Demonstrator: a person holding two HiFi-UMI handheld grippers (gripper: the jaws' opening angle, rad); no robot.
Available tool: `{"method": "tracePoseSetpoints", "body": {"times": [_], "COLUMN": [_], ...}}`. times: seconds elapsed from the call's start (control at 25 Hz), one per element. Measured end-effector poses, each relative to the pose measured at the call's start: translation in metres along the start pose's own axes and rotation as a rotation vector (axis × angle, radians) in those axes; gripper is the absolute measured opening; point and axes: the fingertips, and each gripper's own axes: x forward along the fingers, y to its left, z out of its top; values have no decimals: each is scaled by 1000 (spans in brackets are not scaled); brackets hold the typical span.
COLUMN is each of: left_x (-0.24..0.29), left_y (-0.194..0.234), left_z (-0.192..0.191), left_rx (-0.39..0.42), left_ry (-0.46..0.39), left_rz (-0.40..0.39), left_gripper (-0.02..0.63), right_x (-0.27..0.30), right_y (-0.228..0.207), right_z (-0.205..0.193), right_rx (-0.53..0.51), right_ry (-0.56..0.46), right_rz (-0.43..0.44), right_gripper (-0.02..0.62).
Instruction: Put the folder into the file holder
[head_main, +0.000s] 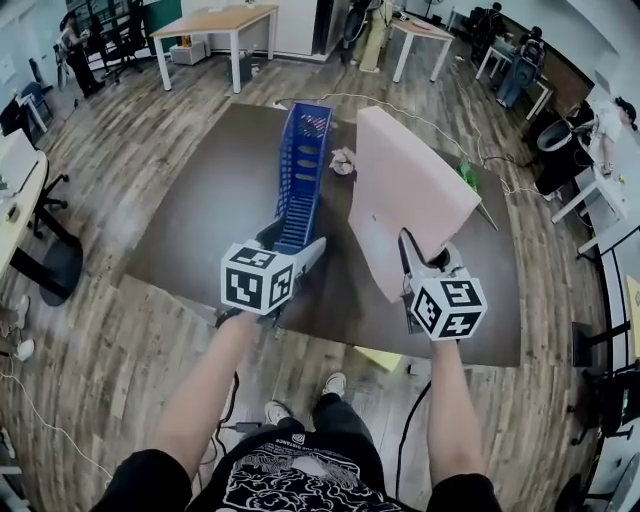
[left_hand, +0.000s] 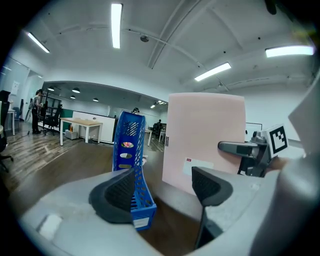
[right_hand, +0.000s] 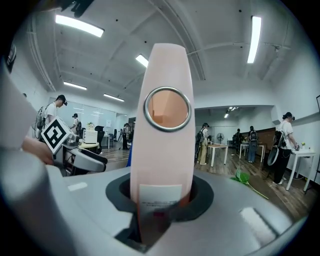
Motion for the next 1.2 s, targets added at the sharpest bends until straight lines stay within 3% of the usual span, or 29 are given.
{"method": "tracePoseSetpoints", "body": {"times": [0.8, 1.2], "left_x": [35, 25], "left_y": [3, 26], "left_z": [27, 21], "left_rx": [26, 49], "left_ry": [7, 14], "left_rz": [60, -15], "left_gripper": [368, 368], "right_x": [21, 18], "right_y": [-22, 3], "right_z": [13, 15], "right_rx": [29, 30], "right_ry": [-54, -65], "right_rz": [37, -54], "right_gripper": [106, 106]}}
